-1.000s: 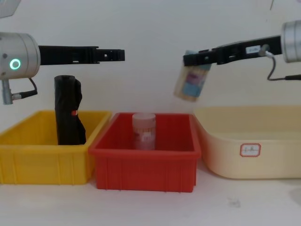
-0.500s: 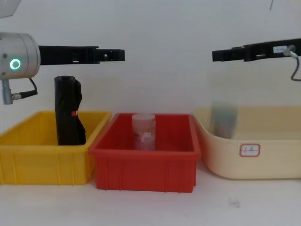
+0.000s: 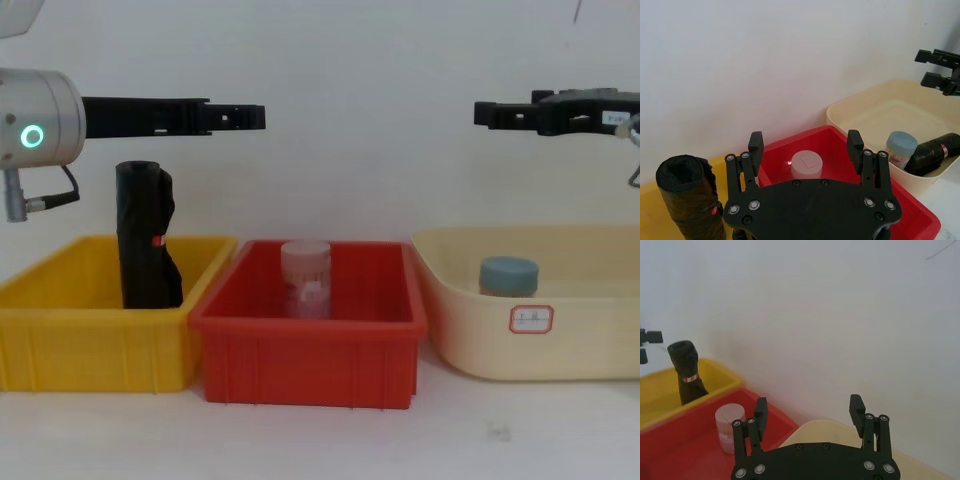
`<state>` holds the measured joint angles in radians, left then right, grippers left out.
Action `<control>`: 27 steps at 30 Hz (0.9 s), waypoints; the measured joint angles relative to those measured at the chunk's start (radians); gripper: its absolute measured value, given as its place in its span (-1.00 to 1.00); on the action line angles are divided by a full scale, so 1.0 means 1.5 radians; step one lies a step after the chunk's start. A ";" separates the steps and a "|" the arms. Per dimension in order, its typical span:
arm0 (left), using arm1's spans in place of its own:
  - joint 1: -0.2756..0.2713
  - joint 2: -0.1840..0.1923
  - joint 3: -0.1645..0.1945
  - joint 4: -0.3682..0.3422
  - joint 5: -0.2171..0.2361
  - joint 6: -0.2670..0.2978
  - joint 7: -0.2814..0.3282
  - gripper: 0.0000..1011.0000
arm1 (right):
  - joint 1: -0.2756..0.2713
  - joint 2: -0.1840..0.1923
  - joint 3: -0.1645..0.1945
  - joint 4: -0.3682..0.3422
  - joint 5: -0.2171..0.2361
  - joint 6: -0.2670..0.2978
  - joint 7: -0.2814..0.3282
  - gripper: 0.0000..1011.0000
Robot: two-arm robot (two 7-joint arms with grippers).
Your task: Pick up the garbage bag with the one hand and transfer it to the other hand.
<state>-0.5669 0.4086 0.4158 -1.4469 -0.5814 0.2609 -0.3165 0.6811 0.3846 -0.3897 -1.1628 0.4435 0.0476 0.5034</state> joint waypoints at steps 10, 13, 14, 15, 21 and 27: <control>0.000 0.000 0.000 0.000 0.000 0.000 0.000 0.98 | -0.106 -0.025 0.014 -0.106 -0.004 -0.053 -0.075 0.98; 0.000 0.000 0.000 0.000 0.000 0.000 0.000 0.98 | -0.131 -0.033 0.015 -0.133 -0.009 -0.068 -0.092 0.98; 0.000 0.000 0.000 0.000 0.000 0.000 0.000 0.98 | -0.135 -0.034 0.015 -0.137 -0.010 -0.071 -0.094 0.98; 0.000 0.000 0.000 0.000 0.000 0.000 0.000 0.98 | -0.135 -0.034 0.015 -0.137 -0.010 -0.071 -0.094 0.98; 0.000 0.000 0.000 0.000 0.000 0.000 0.000 0.98 | -0.163 -0.044 0.015 -0.169 -0.017 -0.087 -0.110 0.98; 0.000 0.000 0.000 0.000 0.000 0.000 0.000 0.98 | -0.181 -0.050 0.014 -0.189 -0.020 -0.097 -0.121 0.98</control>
<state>-0.5669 0.4086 0.4157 -1.4470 -0.5814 0.2609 -0.3165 0.4099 0.3093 -0.3683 -1.4462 0.4132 -0.0981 0.3217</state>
